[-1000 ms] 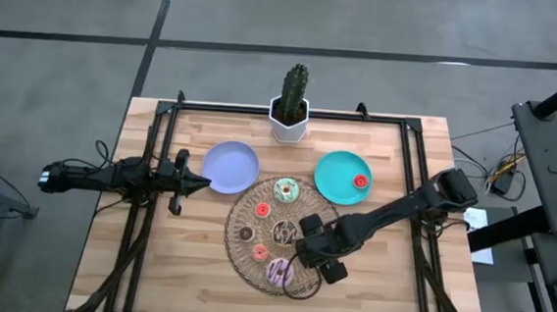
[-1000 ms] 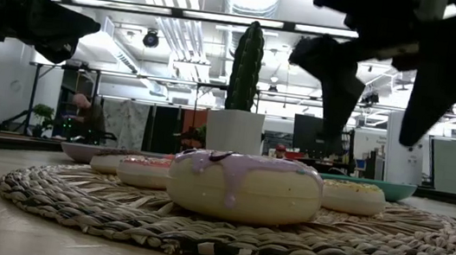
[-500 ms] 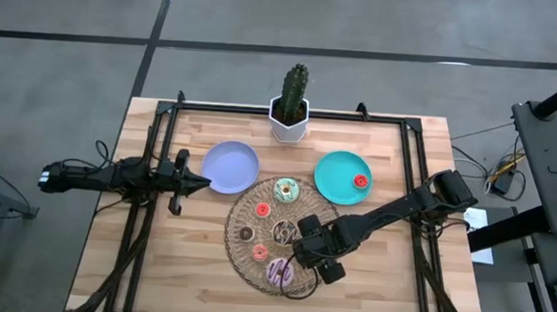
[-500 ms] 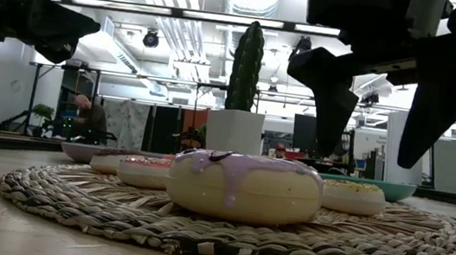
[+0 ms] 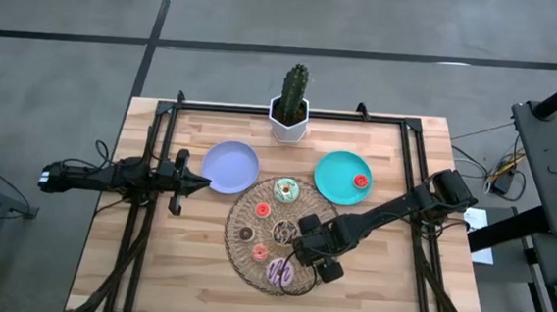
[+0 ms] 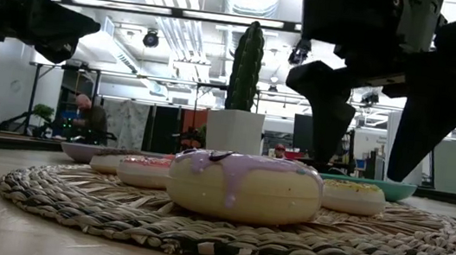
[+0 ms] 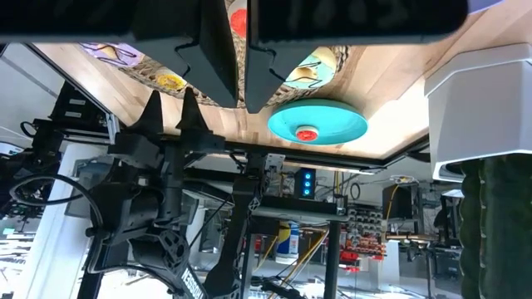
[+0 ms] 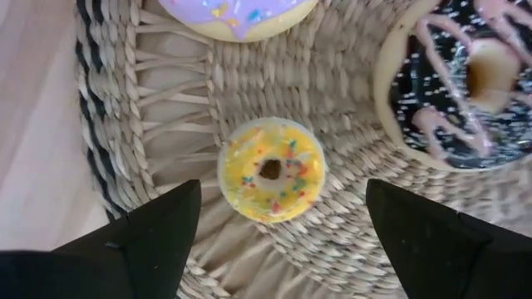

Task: Pick & Place donuts
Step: Put the small yellow donut on the blue plate

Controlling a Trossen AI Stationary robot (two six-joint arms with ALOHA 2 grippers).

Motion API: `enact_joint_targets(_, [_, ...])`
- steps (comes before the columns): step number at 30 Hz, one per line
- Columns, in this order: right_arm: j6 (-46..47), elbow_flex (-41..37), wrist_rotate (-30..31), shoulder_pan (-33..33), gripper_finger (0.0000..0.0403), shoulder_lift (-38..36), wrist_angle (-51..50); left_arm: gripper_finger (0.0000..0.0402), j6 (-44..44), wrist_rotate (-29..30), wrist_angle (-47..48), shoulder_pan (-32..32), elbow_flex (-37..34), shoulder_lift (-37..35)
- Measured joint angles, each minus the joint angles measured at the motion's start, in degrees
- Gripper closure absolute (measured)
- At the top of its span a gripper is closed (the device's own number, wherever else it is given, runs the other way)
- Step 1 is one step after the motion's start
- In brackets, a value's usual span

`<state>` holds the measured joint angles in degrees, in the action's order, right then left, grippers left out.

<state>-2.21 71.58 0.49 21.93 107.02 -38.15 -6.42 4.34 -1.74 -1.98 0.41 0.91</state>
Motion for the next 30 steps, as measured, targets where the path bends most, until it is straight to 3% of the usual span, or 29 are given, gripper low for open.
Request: enact_joint_targets(30, [5.3,-5.6,-0.5,-0.3,0.0076,0.1,8.8,0.0402,0.0,0.0,0.0,0.0,0.0,0.0])
